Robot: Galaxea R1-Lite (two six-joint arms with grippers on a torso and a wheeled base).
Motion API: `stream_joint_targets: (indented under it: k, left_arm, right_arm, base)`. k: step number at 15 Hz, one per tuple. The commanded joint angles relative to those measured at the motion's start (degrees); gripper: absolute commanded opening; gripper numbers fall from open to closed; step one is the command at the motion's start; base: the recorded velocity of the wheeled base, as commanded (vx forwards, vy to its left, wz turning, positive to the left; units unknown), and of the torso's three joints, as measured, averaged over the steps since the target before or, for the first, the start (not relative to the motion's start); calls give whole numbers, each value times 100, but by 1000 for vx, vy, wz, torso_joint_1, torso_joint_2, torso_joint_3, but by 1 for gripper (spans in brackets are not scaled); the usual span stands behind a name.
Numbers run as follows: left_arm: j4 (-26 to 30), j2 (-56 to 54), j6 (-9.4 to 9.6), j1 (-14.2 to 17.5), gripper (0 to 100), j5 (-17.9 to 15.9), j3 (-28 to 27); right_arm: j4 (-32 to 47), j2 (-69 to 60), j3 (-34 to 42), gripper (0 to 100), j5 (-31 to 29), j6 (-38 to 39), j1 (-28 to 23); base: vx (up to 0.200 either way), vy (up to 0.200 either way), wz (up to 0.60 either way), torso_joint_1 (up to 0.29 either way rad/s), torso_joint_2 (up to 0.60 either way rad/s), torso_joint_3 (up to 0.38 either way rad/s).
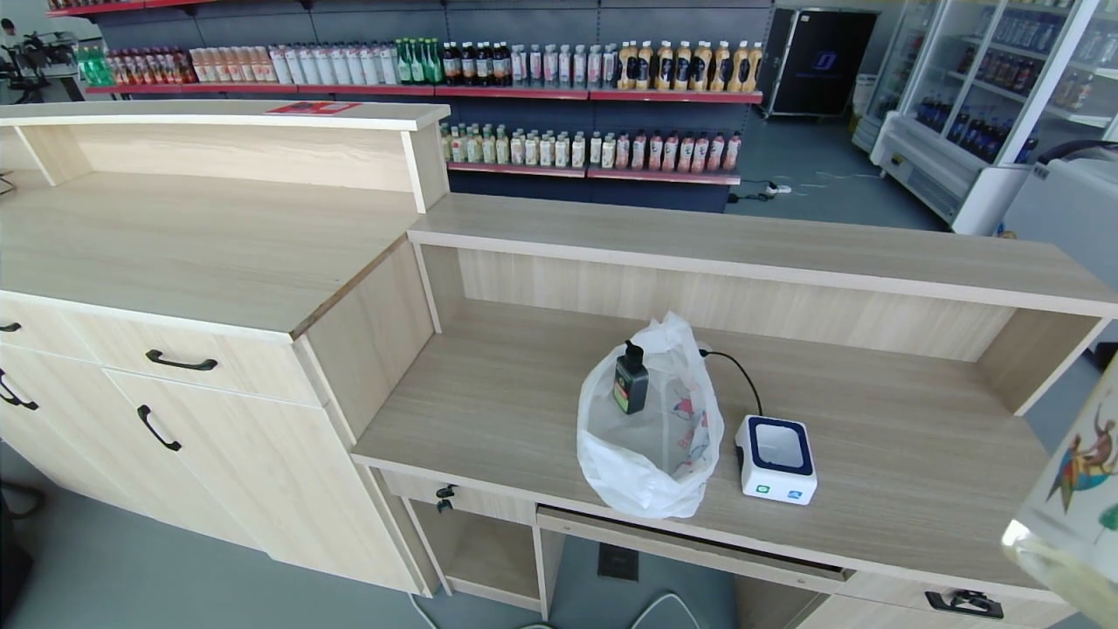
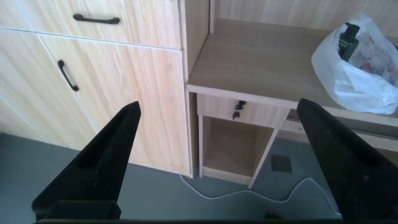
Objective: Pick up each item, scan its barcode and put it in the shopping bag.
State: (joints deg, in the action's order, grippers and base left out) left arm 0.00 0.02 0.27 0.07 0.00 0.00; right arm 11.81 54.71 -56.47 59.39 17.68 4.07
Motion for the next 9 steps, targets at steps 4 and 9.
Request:
stream_joint_targets:
  k: [4,9]
  left_arm:
    - [0,-2,0,1,100,0,0]
    - [0,-2,0,1,100,0,0]
  right_arm:
    - [-12,409,-198,0,2,-1,23]
    - [-12,409,-84,0,2,-10,23]
  base:
    - [0,0,0,0,0,0]
    - [0,0,0,0,0,0]
